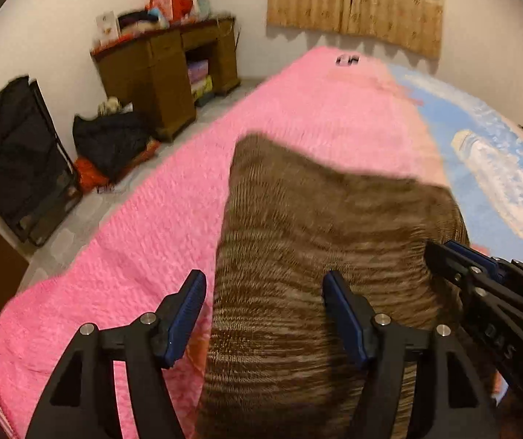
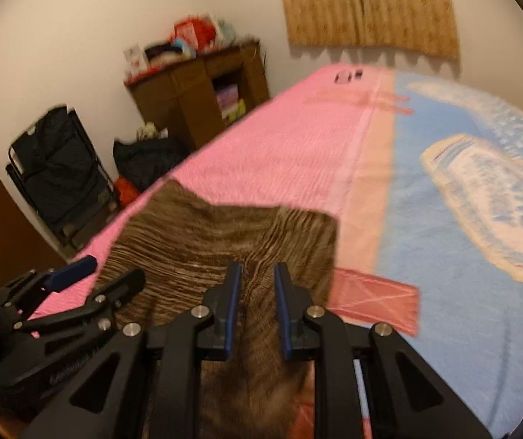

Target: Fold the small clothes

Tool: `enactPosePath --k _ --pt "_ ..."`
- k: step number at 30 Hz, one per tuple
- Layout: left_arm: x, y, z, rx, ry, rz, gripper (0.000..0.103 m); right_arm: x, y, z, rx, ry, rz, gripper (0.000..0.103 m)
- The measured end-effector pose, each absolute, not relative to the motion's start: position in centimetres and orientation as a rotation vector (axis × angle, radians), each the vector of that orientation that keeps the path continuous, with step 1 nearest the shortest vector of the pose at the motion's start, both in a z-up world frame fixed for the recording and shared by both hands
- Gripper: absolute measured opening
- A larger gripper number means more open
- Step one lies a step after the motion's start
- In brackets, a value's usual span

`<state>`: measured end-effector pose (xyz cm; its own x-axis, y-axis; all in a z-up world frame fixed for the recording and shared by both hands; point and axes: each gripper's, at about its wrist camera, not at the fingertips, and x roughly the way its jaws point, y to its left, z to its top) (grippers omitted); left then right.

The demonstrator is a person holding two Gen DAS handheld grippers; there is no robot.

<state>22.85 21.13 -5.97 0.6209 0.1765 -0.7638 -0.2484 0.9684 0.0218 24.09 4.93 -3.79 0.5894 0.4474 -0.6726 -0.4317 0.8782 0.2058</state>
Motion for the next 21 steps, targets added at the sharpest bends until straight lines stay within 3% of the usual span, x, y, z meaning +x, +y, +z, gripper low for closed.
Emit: enactPosePath --k 1,3,6,21 --pt "23.0 21.4 -6.4 -0.106 0.869 0.236 0.068 24.7 5.3 -4.8 0.009 0.817 0.487 0.022" --pt "22.7 22.3 -6.9 -0.162 0.833 0.229 0.081 25.8 5.6 -6.7 0.005 0.856 0.464 0.02" --pt "23.1 23.4 -7.4 -0.239 0.841 0.229 0.086 26.4 5.6 -7.0 0.012 0.832 0.462 0.019" --pt "24.6 22.6 -7.7 -0.191 0.843 0.24 0.095 29.8 8.4 -6.8 -0.13 0.796 0.436 0.02"
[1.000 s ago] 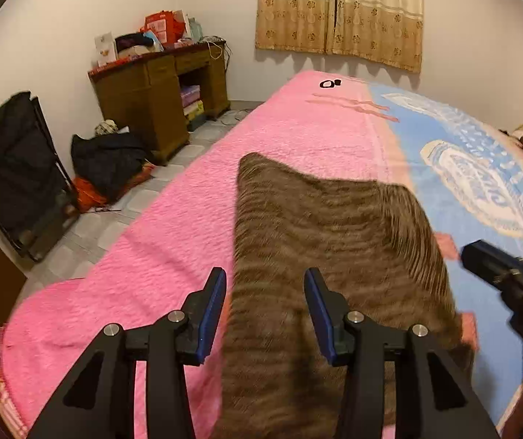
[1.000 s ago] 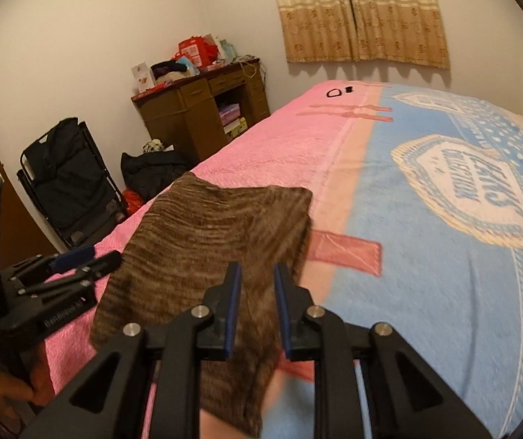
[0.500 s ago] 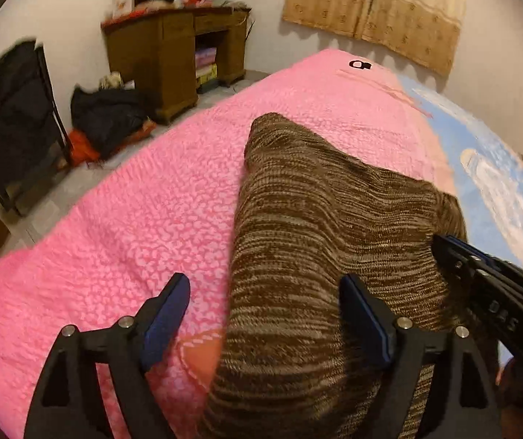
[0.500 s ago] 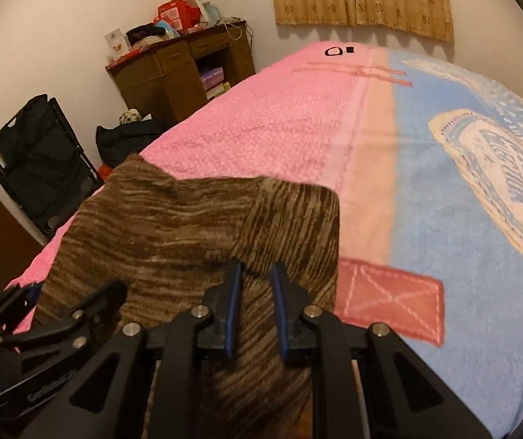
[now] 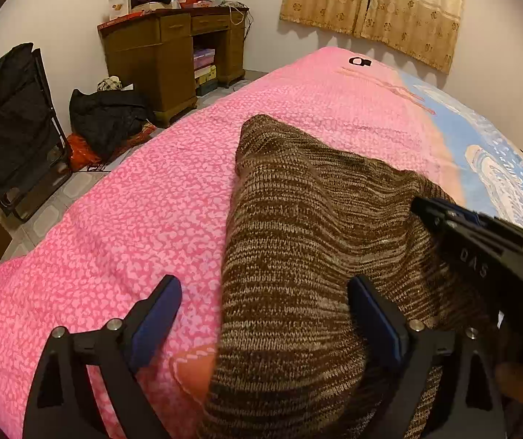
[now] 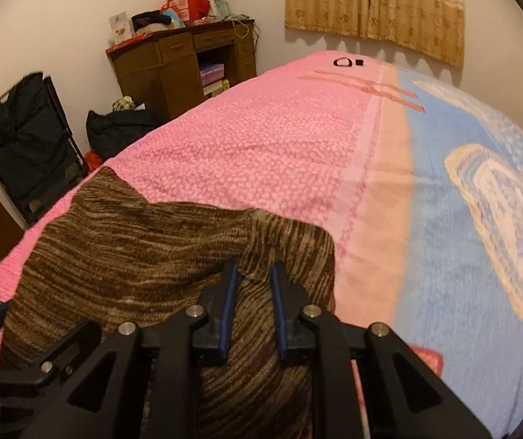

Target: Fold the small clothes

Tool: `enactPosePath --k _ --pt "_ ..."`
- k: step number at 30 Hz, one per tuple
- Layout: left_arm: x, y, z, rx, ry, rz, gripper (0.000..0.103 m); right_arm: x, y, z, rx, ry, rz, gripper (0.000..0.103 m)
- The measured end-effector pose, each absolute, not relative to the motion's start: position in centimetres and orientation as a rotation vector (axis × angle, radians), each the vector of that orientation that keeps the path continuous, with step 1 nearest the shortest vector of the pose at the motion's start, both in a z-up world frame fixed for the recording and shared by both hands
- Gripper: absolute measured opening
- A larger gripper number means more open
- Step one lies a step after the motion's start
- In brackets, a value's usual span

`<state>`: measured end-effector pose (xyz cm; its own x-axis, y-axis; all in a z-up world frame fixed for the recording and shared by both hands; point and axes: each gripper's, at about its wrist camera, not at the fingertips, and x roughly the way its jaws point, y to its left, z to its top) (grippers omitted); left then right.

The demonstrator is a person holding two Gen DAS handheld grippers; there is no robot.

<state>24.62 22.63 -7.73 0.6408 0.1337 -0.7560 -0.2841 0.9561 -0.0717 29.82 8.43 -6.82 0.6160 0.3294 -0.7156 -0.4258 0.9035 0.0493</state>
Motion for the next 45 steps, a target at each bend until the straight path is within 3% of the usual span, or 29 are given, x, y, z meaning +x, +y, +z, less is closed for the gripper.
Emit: enactPosePath --k 7,13,20,26,30,38,43,45 --pt "24.6 22.6 -7.8 -0.184 0.832 0.239 0.097 30.5 8.5 -6.3 -0.141 0.822 0.448 0.022" --pt "24.5 22.5 -7.8 -0.179 0.827 0.243 0.098 23.6 5.6 -3.2 -0.144 0.712 0.473 0.018" --pt "24.3 22.3 -7.9 -0.171 0.823 0.251 0.098 17.7 3.5 -6.9 -0.118 0.771 0.498 0.02" --pt "24.1 22.0 -8.0 -0.167 0.82 0.255 0.098 17.2 3.5 -6.6 -0.119 0.784 0.468 0.021" --pt "22.7 21.2 -7.8 -0.136 0.807 0.292 0.099 15.8 1.9 -7.1 -0.091 0.798 0.457 0.032" --pt "16.2 20.5 -8.1 -0.193 0.8 0.283 0.099 13.1 -0.4 -7.6 0.034 0.812 0.451 0.035" --pt "12.5 19.3 -7.8 -0.227 0.858 0.247 0.099 11.9 -1.2 -8.1 0.051 0.813 0.393 0.05" --pt "11.2 18.1 -7.7 -0.17 0.883 0.232 0.099 11.4 -1.8 -8.0 0.071 0.816 0.391 0.051"
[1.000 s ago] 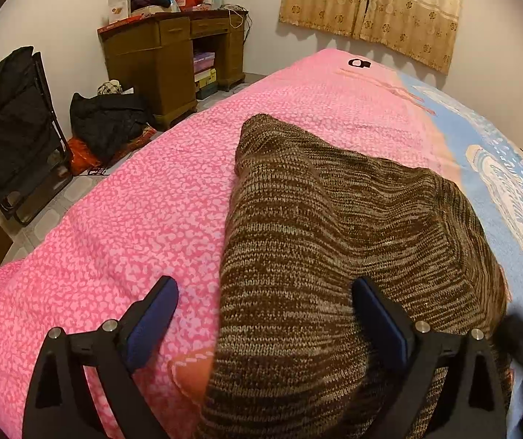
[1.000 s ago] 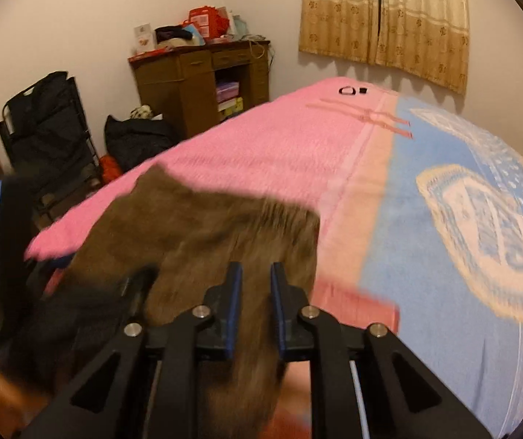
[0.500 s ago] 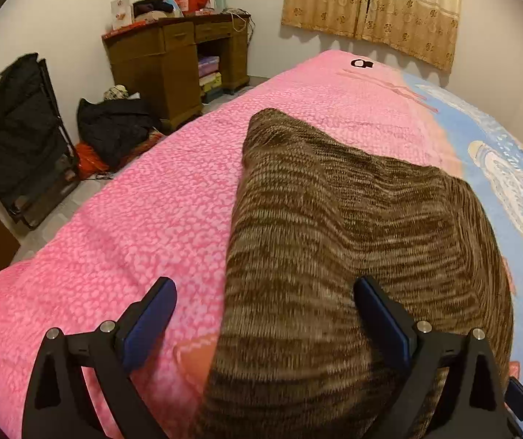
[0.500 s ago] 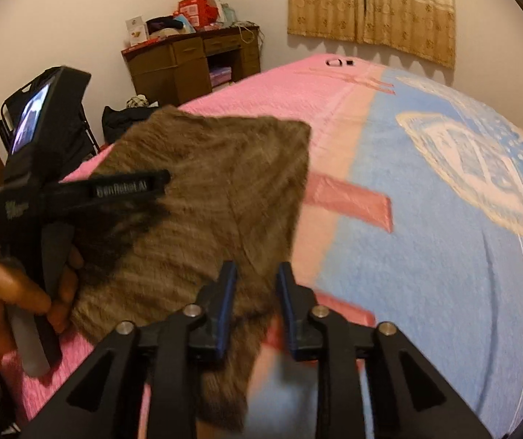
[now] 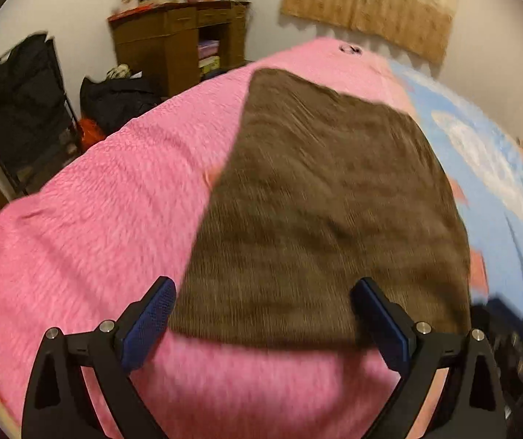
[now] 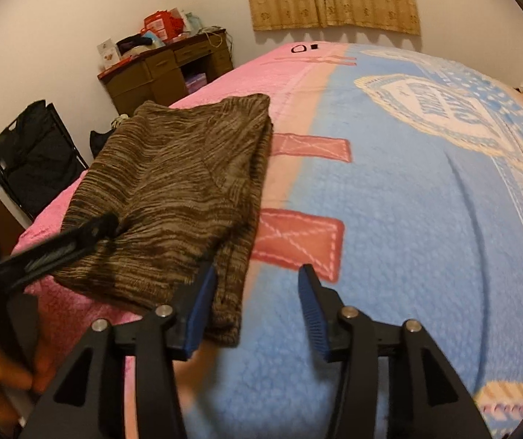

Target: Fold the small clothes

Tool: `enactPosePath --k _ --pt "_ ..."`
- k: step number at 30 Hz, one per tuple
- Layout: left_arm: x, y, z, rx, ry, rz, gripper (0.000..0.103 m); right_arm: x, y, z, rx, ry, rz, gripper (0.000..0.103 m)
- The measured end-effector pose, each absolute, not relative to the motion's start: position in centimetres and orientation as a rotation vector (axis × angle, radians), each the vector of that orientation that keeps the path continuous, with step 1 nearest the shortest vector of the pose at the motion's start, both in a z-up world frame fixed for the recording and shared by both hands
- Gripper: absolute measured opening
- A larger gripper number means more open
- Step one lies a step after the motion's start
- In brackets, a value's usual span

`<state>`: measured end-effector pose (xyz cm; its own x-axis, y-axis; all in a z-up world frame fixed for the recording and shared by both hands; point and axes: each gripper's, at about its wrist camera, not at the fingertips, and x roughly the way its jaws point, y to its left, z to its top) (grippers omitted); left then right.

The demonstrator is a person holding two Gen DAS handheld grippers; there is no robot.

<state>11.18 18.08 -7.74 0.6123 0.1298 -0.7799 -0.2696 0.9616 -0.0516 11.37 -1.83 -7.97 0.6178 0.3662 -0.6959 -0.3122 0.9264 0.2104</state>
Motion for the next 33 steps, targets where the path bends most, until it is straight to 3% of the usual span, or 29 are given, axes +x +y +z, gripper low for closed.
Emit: enactPosePath --k 2,6,7,25,33 --pt "10.0 17.3 -7.8 -0.148 0.901 0.203 0.099 10.7 -2.2 -7.8 0.087 0.821 0.392 0.053" --pt "7.6 17.2 -8.0 -0.177 0.93 0.171 0.099 9.1 -2.4 -7.6 0.083 0.848 0.367 0.078" --pt "7.4 17.2 -8.0 -0.18 0.935 0.17 0.099 8.6 -2.5 -7.6 0.084 0.854 0.36 0.08" --pt "0.3 14.7 -7.3 -0.064 0.968 0.191 0.099 2.1 -3.0 -7.7 0.049 0.912 0.322 0.085" --pt "-2.5 13.1 -2.4 0.022 0.739 0.236 0.099 -1.5 -2.9 -4.0 -0.001 0.759 0.293 0.088"
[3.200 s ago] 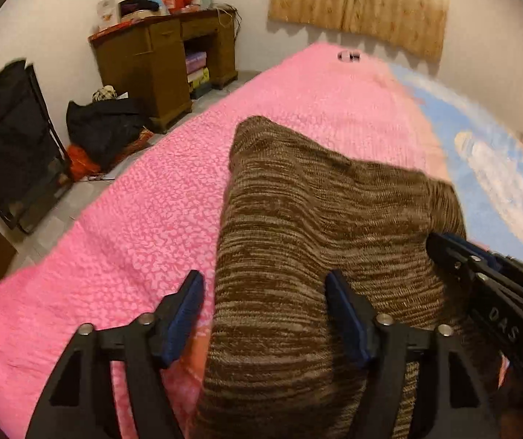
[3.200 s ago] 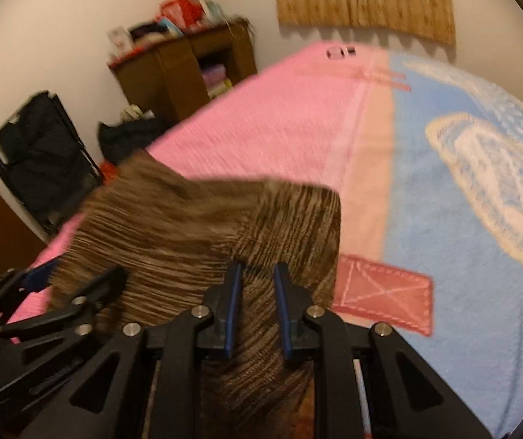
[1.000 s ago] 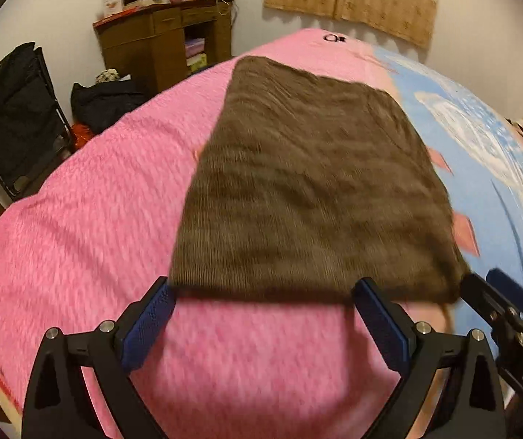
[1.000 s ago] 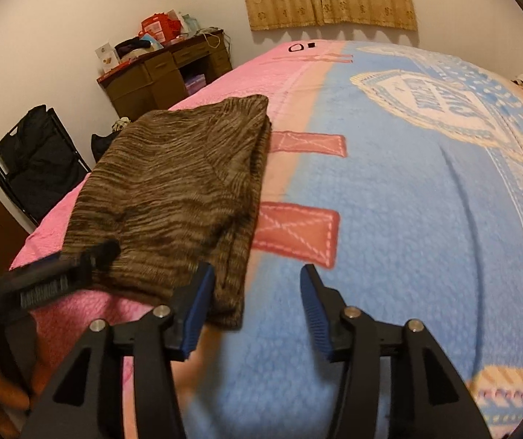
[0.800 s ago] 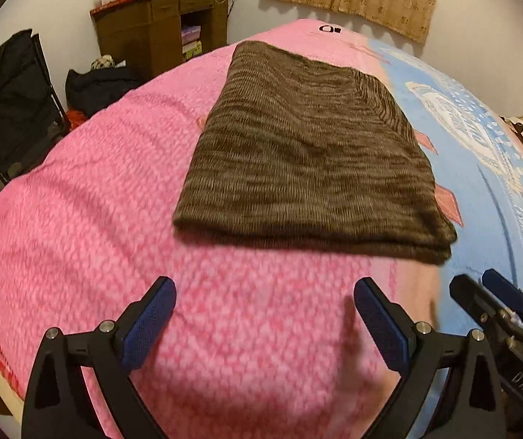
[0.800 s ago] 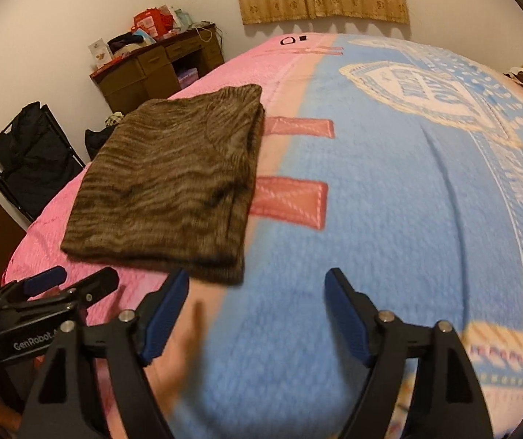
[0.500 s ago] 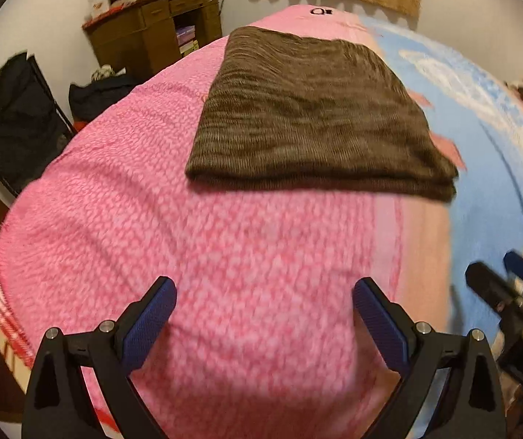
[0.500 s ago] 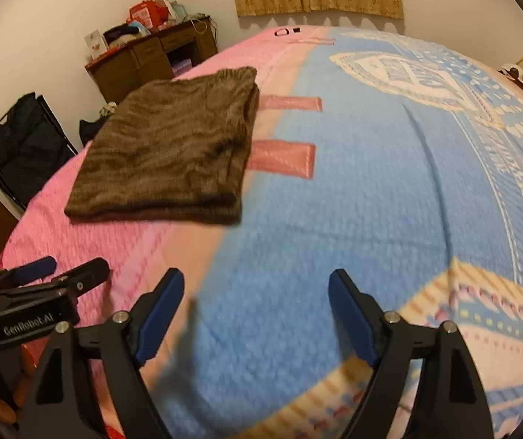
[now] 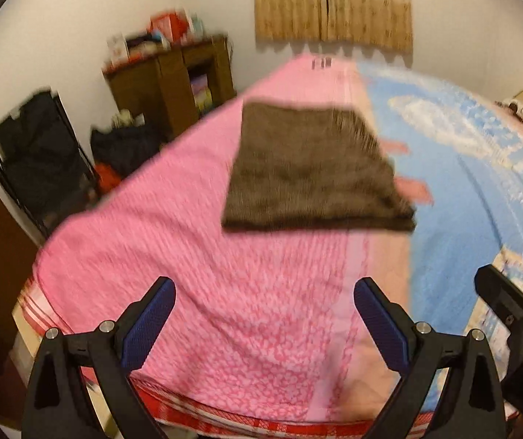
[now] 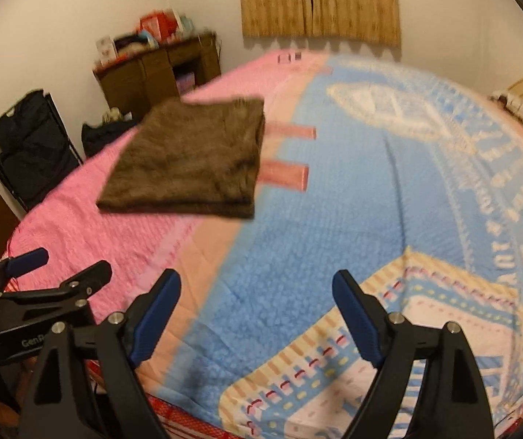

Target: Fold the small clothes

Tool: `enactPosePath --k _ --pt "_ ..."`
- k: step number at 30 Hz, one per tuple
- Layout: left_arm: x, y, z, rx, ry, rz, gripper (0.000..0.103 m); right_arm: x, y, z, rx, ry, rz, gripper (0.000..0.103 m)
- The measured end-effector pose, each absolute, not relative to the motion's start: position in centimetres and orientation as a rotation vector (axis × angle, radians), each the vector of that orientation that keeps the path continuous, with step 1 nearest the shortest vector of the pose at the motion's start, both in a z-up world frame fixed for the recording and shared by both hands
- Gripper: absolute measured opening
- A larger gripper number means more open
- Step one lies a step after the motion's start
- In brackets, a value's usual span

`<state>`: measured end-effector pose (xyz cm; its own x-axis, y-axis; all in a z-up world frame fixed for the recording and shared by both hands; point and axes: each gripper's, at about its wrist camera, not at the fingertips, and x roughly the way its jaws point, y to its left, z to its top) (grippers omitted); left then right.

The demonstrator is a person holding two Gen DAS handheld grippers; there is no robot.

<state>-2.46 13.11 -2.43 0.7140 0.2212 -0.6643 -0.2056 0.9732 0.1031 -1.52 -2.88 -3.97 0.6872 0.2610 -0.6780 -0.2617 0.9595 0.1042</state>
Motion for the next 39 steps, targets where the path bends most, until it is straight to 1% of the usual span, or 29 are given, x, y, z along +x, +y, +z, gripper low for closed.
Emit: enactPosePath --k 3,10,15,20,30,39 --pt "-3.8 12.6 -0.2 0.047 0.637 0.249 0.099 -3.0 -2.6 -1.9 -0.02 0.649 0.29 0.095" --pt "-5.0 13.4 2.9 0.029 0.508 0.273 0.099 -5.7 -2.5 2.4 -0.043 0.441 0.25 0.103" --pt "-6.6 13.4 4.6 0.018 0.417 0.29 0.099 -7.0 -2.9 4.1 -0.037 0.326 0.218 0.103" --pt "-7.8 13.0 5.9 0.019 0.351 0.271 0.099 -7.5 -3.7 4.8 -0.003 0.286 0.214 0.103" --pt "-8.4 12.8 6.8 0.004 0.371 0.251 0.099 -8.2 -4.7 5.6 0.027 0.259 0.189 0.103" --pt "-8.7 12.7 7.1 0.016 0.374 0.261 0.099 -8.1 -5.1 5.6 0.048 0.289 0.201 0.103"
